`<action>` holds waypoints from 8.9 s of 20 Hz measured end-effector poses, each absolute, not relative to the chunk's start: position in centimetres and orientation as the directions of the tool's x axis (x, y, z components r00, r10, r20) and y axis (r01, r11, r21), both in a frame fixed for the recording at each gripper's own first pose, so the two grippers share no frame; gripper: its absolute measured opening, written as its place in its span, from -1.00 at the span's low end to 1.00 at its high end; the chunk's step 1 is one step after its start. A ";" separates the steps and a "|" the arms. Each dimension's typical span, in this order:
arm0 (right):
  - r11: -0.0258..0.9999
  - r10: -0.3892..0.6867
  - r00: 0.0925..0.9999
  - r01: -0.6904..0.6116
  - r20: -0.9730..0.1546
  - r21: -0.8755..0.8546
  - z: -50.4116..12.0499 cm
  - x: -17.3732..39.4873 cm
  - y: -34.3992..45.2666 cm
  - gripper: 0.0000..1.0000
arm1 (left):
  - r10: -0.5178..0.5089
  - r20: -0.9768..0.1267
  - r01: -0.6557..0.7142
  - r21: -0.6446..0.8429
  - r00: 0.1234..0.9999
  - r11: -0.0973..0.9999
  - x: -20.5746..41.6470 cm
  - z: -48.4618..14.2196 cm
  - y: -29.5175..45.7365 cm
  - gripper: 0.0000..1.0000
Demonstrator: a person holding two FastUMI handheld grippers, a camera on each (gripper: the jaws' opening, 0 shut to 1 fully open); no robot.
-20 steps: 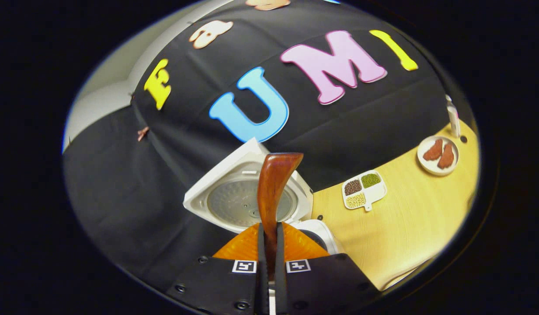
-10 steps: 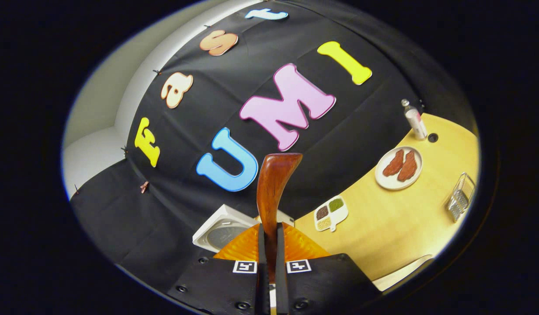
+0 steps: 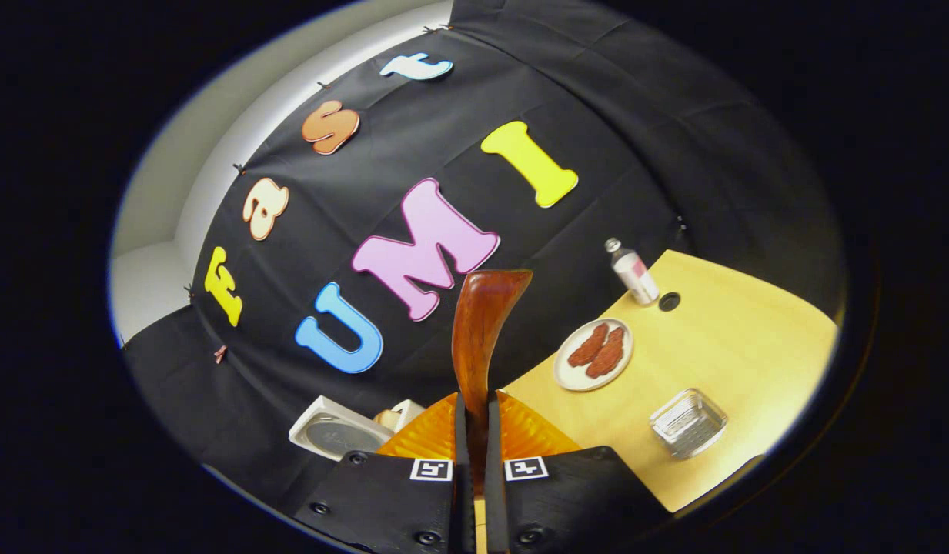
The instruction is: Close the left gripper, press the button to open the rice cooker; take a wooden spoon from the chopstick holder with the right hand, scoop a spoonful of rice and pour it into the rice cooker, then put the wooden spoon back into the chopstick holder.
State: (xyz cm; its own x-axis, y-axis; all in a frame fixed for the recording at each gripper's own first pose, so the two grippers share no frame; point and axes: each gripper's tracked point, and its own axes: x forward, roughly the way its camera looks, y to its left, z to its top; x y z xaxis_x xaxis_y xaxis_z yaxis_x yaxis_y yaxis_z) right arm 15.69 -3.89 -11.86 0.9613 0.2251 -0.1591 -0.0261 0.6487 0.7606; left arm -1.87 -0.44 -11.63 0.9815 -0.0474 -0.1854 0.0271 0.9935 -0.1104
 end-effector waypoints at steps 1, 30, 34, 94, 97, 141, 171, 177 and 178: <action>0.658 0.214 0.962 -0.012 -0.172 0.753 -12.9 15.7 -5.6 -0.81 | -0.041 -0.190 0.021 -0.106 0.981 0.994 -1.7 -11.6 -0.6 0.91; 0.891 0.195 0.890 0.015 -0.412 0.453 -29.8 18.0 -11.7 -0.66 | 0.036 -0.249 -0.058 -0.079 0.968 0.995 -1.4 -11.8 -2.6 0.91; 0.881 0.162 0.894 0.060 -0.417 0.470 -28.9 17.8 -12.4 -0.27 | 0.034 -0.239 -0.053 -0.073 0.970 0.996 -1.7 -11.3 -2.0 0.91; 0.957 -0.022 0.943 0.116 -0.332 0.267 -10.8 -2.7 -7.5 0.97 | 0.155 -0.111 -0.163 -0.067 0.982 0.984 33.7 0.7 16.3 1.00; 0.958 0.009 0.941 0.089 -0.338 0.272 -11.0 -2.4 -6.8 0.97 | 0.160 -0.123 -0.170 -0.073 0.979 0.983 31.4 0.0 15.5 1.00; 0.956 0.086 0.925 0.028 -0.370 0.293 -12.8 -3.6 -7.2 0.97 | 0.199 -0.309 -0.226 -0.054 0.930 0.973 14.0 -22.3 8.0 1.00; 0.955 0.124 0.953 -0.038 -0.278 0.295 -8.9 -2.3 -4.8 0.97 | 0.069 -0.150 -0.078 -0.055 0.986 0.995 9.5 -11.5 6.9 0.93; 0.969 0.119 0.970 -0.067 -0.212 0.239 -6.2 -1.5 -3.8 0.97 | -0.020 -0.073 0.015 -0.076 0.997 0.997 5.2 -6.6 4.0 0.92; 0.974 0.110 0.974 -0.066 -0.197 0.219 -5.7 -1.4 -3.8 0.97 | -0.028 -0.063 0.023 -0.075 0.998 0.997 4.5 -5.9 3.9 0.92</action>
